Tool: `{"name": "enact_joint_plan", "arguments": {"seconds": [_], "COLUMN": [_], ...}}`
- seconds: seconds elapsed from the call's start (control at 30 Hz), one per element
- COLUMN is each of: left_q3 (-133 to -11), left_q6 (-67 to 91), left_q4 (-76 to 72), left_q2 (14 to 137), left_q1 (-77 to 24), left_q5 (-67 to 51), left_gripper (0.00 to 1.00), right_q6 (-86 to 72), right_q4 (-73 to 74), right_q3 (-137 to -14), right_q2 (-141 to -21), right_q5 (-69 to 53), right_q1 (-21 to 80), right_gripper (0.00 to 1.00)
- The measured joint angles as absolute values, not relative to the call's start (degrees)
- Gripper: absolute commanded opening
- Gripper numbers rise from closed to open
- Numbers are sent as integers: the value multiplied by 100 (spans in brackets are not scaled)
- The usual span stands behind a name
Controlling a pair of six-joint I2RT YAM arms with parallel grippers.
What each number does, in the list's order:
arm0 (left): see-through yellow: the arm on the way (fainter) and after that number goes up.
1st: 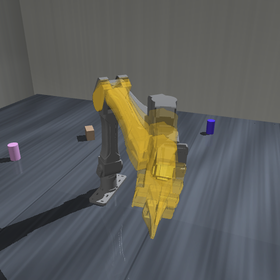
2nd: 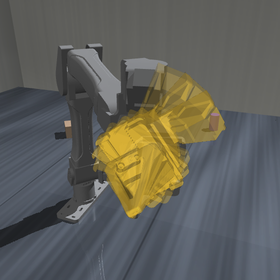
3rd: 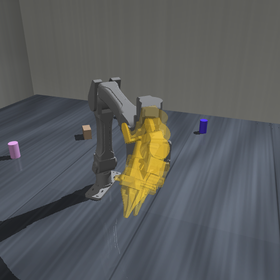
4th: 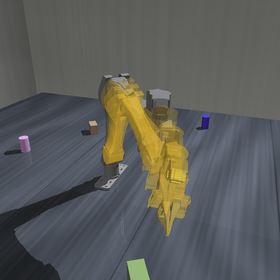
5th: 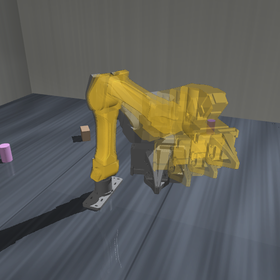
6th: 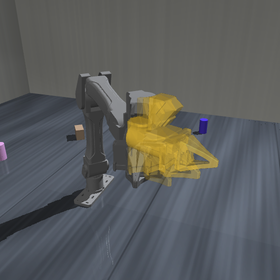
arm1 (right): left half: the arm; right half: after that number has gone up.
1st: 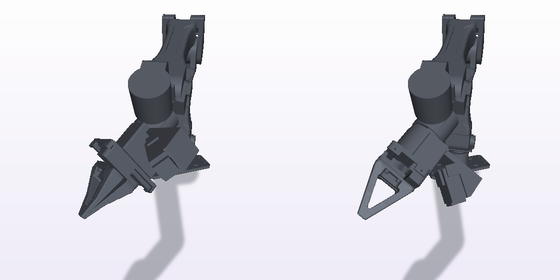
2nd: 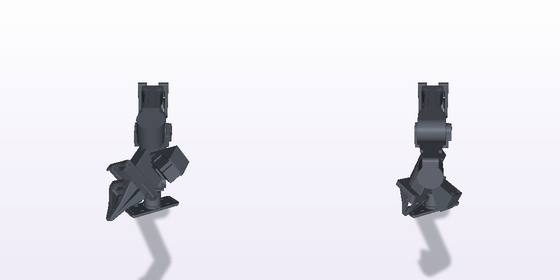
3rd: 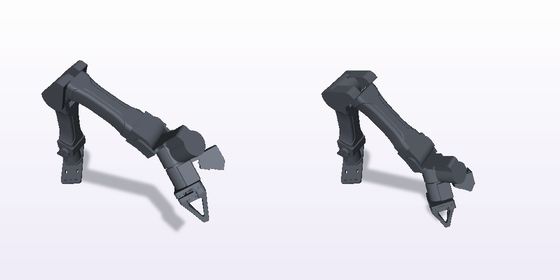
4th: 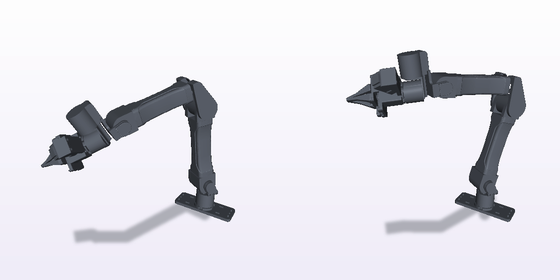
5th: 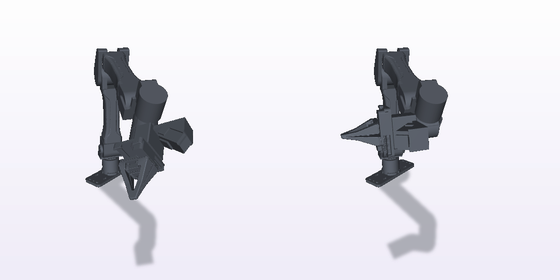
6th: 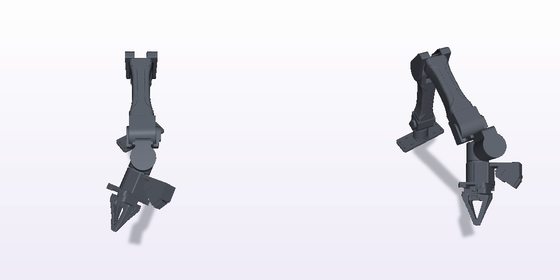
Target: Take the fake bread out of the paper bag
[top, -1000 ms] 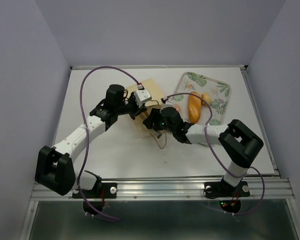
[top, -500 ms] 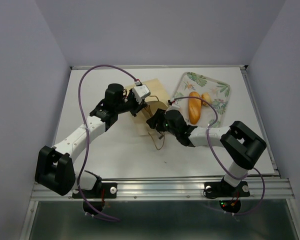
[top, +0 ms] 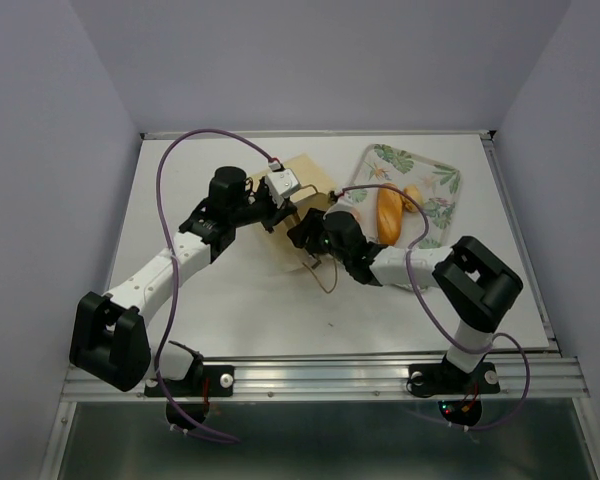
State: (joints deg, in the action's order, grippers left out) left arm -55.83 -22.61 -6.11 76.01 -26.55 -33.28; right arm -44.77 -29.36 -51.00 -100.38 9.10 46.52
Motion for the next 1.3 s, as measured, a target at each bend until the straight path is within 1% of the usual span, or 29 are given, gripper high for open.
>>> {"name": "enact_joint_plan", "arguments": {"seconds": [0.3, 0.5, 0.8, 1.07, 1.23, 1.3], "left_q3": [-5583, -5583, -5509, -5306, -5295, -5295], "left_q6": [-2248, -2075, -1601, -1605, -1636, -1645], "left_q4": [-569, -676, -1133, -1170, -1170, -1179], "left_q2": [7614, 7778, 7795, 7631, 7513, 7491], "left_q1": [-2655, -2661, -2880, -2961, -2952, -2950], "left_q5": [-3358, -3304, -2759, -2670, -2626, -2617], "left_gripper": [0, 0, 0, 0, 0, 0], "right_q6": [-4307, -4132, -3861, -3719, -3750, -3752], "right_q4": [-2893, -2980, -3321, -3299, -3234, -3221], "right_q3": [-5358, -5345, -5190, -5360, -5535, -5623], "right_q2": [-10344, -10506, -10619, -10822, -10860, -10908], "right_q5": [685, 163, -305, -34, 316, 392], "right_q1": [4619, 4622, 4700, 4729, 4764, 4777], "right_gripper": [57, 57, 60, 63, 63, 62]}}
